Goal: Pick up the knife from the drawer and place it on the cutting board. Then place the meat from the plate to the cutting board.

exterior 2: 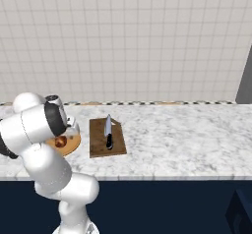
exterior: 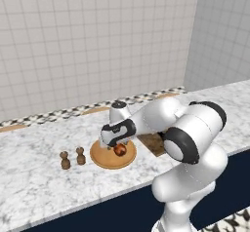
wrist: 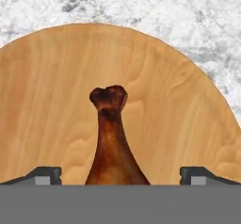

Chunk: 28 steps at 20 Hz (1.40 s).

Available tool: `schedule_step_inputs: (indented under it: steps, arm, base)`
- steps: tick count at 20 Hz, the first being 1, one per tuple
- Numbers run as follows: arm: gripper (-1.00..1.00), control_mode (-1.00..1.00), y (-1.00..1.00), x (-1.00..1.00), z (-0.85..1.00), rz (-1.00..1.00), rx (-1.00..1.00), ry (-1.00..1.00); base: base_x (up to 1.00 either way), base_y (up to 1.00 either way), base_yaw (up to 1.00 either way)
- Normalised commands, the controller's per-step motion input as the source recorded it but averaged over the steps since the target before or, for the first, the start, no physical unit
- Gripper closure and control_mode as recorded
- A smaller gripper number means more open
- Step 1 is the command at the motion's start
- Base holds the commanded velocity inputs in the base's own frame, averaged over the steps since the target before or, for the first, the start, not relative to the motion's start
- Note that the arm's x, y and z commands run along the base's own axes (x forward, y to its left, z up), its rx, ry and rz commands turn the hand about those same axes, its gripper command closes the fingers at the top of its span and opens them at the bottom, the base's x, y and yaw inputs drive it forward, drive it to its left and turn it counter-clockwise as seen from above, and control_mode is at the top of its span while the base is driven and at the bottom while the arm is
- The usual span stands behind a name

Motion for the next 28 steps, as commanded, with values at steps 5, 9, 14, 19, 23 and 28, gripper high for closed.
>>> schedule_step_inputs:
  steps: [5, 9, 14, 19, 23, 28]
  arm:
    - [1.00, -1.00, 0.06, 0.00, -0.26, 0.00, -0.05, 0.03]
    - [1.00, -1.00, 0.01, -0.17, 0.34, 0.00, 0.00, -0.01]
    - [1.00, -1.00, -0.30, -0.02, 0.97, -0.01, 0.03, -0.04]
    - [1.00, -1.00, -0.68, 0.02, 0.83, -0.01, 0.01, -0.03]
    - [1.00, -1.00, -0.97, 0.12, 0.07, 0.00, 0.00, 0.00]
    - [1.00, -1.00, -0.82, 0.35, -0.24, 0.00, -0.01, 0.00]
  base:
    - [0.00, 0.00, 0.00]
    - [0.00, 0.00, 0.00]
    - [0.00, 0.00, 0.00]
    - [0.00, 0.00, 0.00]
    - [0.00, 0.00, 0.00]
    - [0.00, 0.00, 0.00]
